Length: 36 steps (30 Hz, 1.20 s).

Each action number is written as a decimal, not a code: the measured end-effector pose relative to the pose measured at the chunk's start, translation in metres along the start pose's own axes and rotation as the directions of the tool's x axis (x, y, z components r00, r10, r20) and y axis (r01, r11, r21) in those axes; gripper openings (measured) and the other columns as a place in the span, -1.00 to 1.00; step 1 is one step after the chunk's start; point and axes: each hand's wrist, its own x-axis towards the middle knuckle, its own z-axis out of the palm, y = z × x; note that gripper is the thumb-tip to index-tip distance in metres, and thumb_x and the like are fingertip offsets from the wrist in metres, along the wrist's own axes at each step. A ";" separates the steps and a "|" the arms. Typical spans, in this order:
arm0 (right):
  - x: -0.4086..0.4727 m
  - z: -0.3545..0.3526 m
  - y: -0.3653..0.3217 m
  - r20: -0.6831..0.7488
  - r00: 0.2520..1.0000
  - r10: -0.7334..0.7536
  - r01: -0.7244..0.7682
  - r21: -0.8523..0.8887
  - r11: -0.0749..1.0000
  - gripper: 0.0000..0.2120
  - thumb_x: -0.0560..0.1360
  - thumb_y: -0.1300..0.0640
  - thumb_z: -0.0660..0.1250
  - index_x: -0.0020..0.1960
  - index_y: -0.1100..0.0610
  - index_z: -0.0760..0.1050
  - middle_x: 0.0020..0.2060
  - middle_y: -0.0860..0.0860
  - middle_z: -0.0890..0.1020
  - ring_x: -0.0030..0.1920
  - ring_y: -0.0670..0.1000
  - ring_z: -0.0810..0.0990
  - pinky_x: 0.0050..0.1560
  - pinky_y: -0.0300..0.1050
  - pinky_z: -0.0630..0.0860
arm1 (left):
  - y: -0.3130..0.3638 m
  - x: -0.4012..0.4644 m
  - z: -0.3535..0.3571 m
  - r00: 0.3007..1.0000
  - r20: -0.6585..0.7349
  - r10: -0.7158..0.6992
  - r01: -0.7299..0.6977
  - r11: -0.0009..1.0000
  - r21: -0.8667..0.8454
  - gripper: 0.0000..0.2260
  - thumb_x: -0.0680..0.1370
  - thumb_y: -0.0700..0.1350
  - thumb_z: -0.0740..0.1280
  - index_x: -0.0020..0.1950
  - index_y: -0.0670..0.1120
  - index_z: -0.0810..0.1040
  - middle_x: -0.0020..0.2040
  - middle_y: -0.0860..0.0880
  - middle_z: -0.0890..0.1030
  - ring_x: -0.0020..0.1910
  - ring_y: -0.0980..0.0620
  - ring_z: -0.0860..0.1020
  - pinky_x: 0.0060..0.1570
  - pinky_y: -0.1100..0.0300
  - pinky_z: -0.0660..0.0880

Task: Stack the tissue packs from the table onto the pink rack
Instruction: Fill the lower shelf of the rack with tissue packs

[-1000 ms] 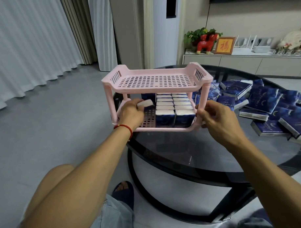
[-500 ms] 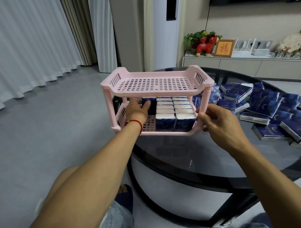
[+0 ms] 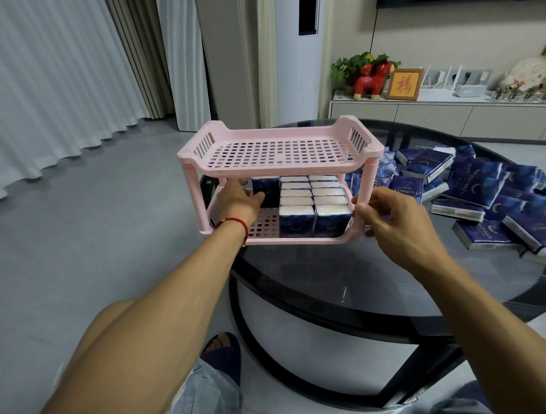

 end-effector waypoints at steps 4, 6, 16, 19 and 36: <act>-0.002 -0.001 -0.004 0.016 1.000 0.016 -0.016 0.017 1.000 -0.92 0.63 0.08 0.35 0.10 -0.02 0.60 -0.13 -0.13 0.68 -0.12 -0.01 0.69 0.00 0.17 0.67 | -0.001 -0.008 -0.004 1.000 -0.004 0.012 -0.012 1.000 -0.011 -0.59 0.52 -0.06 0.50 0.32 -0.05 0.47 0.16 -0.06 0.66 0.08 -0.11 0.67 0.15 -0.09 0.63; -0.003 -0.002 -0.006 0.022 1.000 0.018 -0.019 0.016 1.000 -0.92 0.63 0.08 0.35 0.11 -0.01 0.59 -0.13 -0.13 0.67 -0.11 0.00 0.69 0.00 0.18 0.67 | 0.000 -0.013 -0.007 1.000 -0.014 0.023 -0.023 1.000 -0.001 -0.58 0.54 -0.07 0.48 0.34 -0.07 0.45 0.21 -0.08 0.64 0.12 -0.12 0.65 0.18 -0.07 0.61; -0.002 0.000 -0.003 0.013 0.999 0.033 -0.032 -0.031 0.999 -0.86 0.60 0.05 0.39 0.11 0.08 0.62 -0.08 -0.04 0.71 -0.09 0.00 0.69 0.00 0.18 0.67 | -0.010 -0.062 -0.025 0.964 -0.095 0.249 -0.231 0.958 0.168 -0.74 0.53 -0.34 0.34 0.17 -0.10 0.60 0.17 -0.03 0.61 0.18 -0.02 0.58 0.18 0.22 0.51; -0.003 0.000 0.000 0.010 1.000 0.028 -0.028 -0.044 0.999 -0.85 0.60 0.05 0.40 0.10 0.09 0.63 -0.10 -0.03 0.71 -0.11 -0.01 0.69 -0.02 0.17 0.66 | -0.014 -0.073 -0.029 0.948 -0.071 0.309 -0.294 0.941 0.169 -0.75 0.52 -0.36 0.34 0.13 -0.12 0.62 0.14 -0.04 0.60 0.13 0.00 0.59 0.16 0.22 0.53; -0.016 -0.022 0.009 -0.023 0.997 0.072 -0.075 -0.196 0.978 -0.75 0.53 0.21 0.35 0.18 0.05 0.62 -0.03 -0.07 0.69 -0.04 -0.07 0.65 -0.01 -0.21 0.57 | -0.005 -0.098 -0.025 0.896 -0.075 0.438 -0.421 0.890 0.177 -0.79 0.49 -0.36 0.35 -0.01 -0.09 0.67 0.02 0.00 0.62 0.03 0.03 0.58 0.14 0.01 0.60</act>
